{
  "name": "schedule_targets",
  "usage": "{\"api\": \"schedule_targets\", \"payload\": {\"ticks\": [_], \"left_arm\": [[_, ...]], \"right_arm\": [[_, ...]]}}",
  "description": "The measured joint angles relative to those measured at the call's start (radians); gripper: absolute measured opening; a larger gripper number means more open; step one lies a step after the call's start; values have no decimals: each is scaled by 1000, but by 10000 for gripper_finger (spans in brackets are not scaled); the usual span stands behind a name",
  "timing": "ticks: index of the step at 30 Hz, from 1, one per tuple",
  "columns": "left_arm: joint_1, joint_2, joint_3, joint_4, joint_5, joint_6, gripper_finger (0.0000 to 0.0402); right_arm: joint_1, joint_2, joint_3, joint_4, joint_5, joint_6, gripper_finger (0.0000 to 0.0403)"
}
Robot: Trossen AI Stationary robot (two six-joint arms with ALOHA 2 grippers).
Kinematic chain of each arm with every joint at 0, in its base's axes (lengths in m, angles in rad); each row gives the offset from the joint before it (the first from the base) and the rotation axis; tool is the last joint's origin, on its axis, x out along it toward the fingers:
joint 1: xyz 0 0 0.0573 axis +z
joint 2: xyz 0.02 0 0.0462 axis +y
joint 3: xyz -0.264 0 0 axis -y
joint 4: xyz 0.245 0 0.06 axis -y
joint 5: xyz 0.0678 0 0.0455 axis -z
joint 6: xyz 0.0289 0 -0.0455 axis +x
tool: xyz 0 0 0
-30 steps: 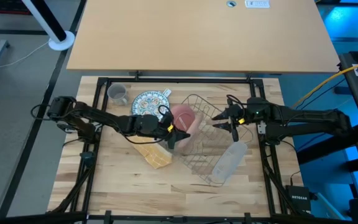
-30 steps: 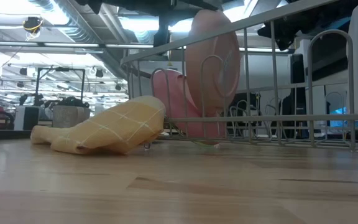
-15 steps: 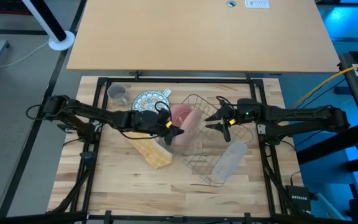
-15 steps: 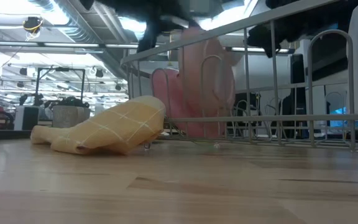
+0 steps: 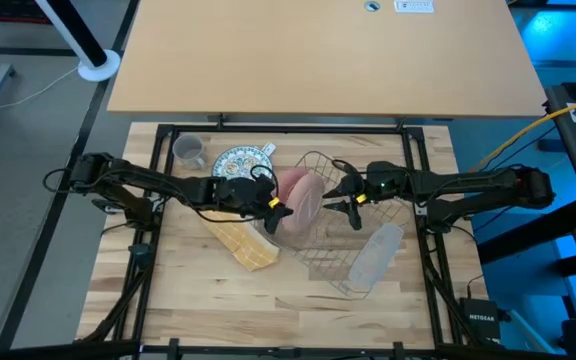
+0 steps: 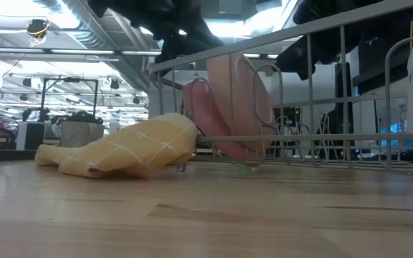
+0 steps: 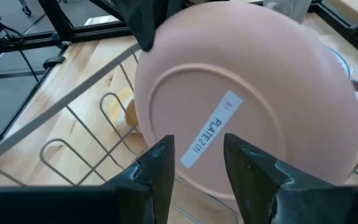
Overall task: Sort dishes
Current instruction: Put the light orange plate in the dish rack, then put the orange patterned white plate into the dish rack
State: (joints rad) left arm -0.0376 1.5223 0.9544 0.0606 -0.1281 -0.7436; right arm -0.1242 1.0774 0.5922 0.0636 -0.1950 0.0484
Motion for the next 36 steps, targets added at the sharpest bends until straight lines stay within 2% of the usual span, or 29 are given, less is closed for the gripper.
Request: {"api": "schedule_targets", "payload": {"ticks": [9,12,18,26,30,36], "left_arm": [[2,5,-2,-134,-34,7,110],[0,0,1,-179,0,-10,128],[1,-25,0,-198,132,19,135],[31,-134,-3,-350,147,90,136],[62,-192,-1,-473,128,165,136],[81,-196,-1,-696,-44,312,136]], "right_arm": [[0,2,0,25,1,-1,143],[0,2,0,21,1,-1,143],[0,2,0,21,1,-1,143],[0,1,-1,14,1,-4,143],[0,-2,-1,10,0,-5,143],[0,-3,-1,8,0,-5,143]]}}
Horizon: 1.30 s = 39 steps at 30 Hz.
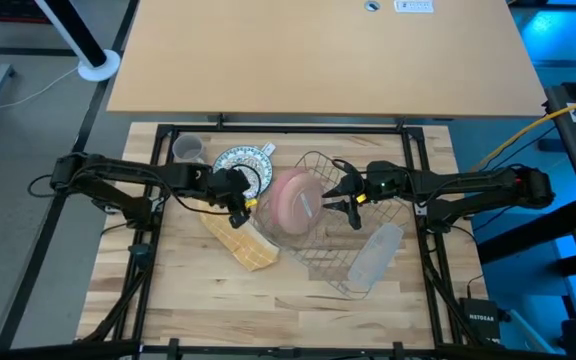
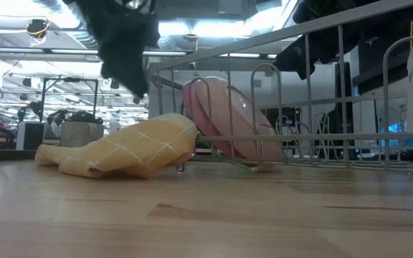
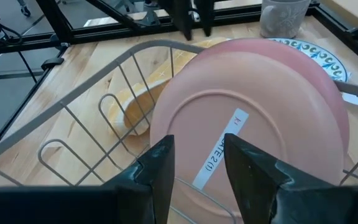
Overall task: Sort dishes
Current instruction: Put the orange patterned white plate into the dish rack
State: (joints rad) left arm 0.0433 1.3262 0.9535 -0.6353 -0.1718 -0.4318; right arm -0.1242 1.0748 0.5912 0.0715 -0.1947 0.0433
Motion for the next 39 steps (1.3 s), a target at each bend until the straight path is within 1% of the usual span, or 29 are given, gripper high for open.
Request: {"api": "schedule_targets", "payload": {"ticks": [3,8,11,15,17,24,27,32,39], "left_arm": [[0,27,0,-103,-62,46,136],[-1,88,0,-186,-80,98,136],[-1,138,0,-185,-103,135,136],[-1,214,0,-184,-203,185,136],[0,248,0,-179,-232,205,136],[-1,353,1,-125,-249,236,136],[-2,375,2,-110,-294,225,136],[-3,378,2,-108,-364,226,136],[-11,377,2,-113,-378,213,136]], "right_arm": [[0,0,0,0,0,0,143],[0,0,0,0,0,-11,143],[0,0,0,0,0,-22,143],[0,0,0,0,0,-23,143],[0,0,0,0,0,-23,143],[0,0,0,-18,0,-24,143],[0,0,0,-21,0,-24,143],[0,0,0,-21,0,-24,143],[0,0,0,-21,0,-25,143]]}}
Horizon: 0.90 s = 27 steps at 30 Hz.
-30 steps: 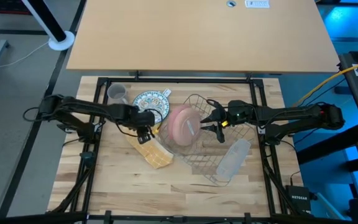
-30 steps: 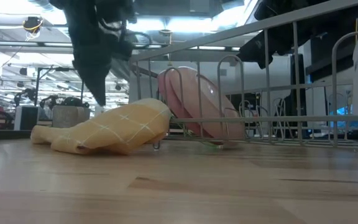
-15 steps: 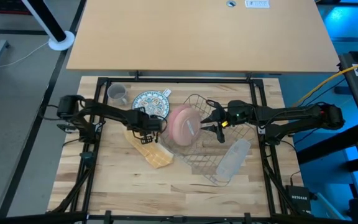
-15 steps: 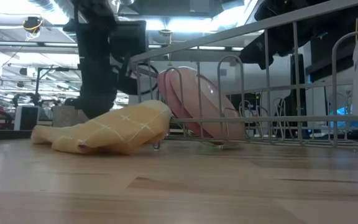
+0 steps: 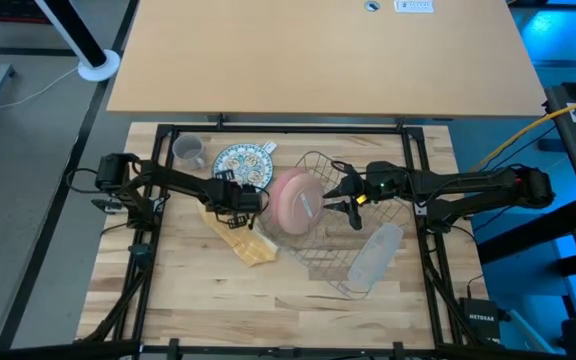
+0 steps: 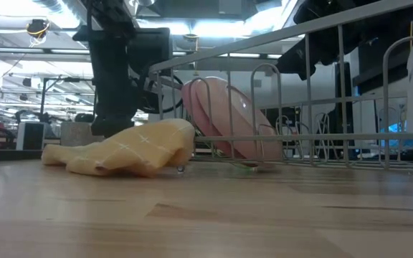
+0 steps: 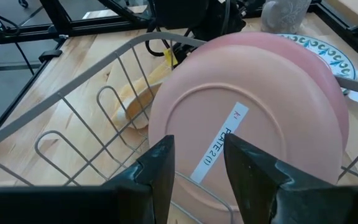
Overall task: Sort dishes
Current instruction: Put the orange patterned white plate into the dish rack
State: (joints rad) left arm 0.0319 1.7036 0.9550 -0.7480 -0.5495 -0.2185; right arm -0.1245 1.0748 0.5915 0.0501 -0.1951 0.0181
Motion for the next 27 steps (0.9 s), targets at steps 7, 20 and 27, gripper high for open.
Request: {"api": "schedule_targets", "payload": {"ticks": [7,20,27], "left_arm": [[-37,0,7,-40,-1,-26,136],[-73,-2,42,-86,-68,-93,136],[-62,-2,32,-13,-91,-100,136]], "right_arm": [[0,0,0,0,0,0,143],[0,0,0,0,0,-1,143],[0,0,0,-1,0,-1,143]]}}
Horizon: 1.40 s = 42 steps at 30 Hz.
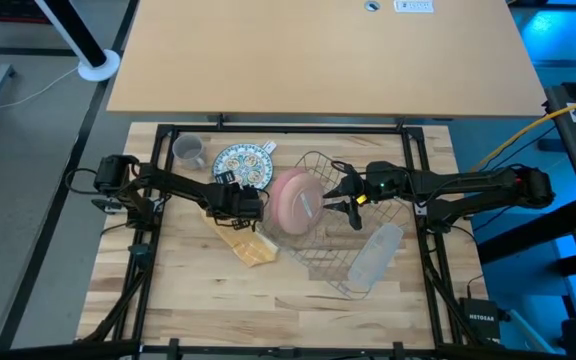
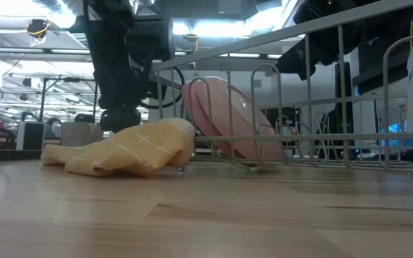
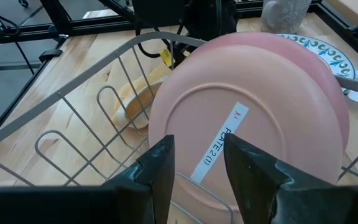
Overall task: Sort dishes
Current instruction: Put the orange patterned white plate into the dish rack
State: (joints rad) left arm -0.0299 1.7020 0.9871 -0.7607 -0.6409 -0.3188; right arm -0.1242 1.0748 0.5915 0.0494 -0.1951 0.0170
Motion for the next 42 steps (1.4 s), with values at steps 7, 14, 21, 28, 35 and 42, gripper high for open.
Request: {"api": "schedule_targets", "payload": {"ticks": [7,14,21,28,35,42], "left_arm": [[0,0,0,42,3,26,136],[10,0,0,48,5,57,136],[32,0,0,48,6,65,136],[39,0,0,72,69,70,136],[51,1,-45,112,69,68,136],[45,1,-64,125,47,34,136]], "right_arm": [[0,0,0,-9,0,0,143],[0,0,0,-22,0,0,143],[0,0,0,-23,0,0,143],[0,-8,0,-26,0,0,143],[0,-70,1,-39,0,0,143],[0,-123,1,-59,-1,0,143]]}}
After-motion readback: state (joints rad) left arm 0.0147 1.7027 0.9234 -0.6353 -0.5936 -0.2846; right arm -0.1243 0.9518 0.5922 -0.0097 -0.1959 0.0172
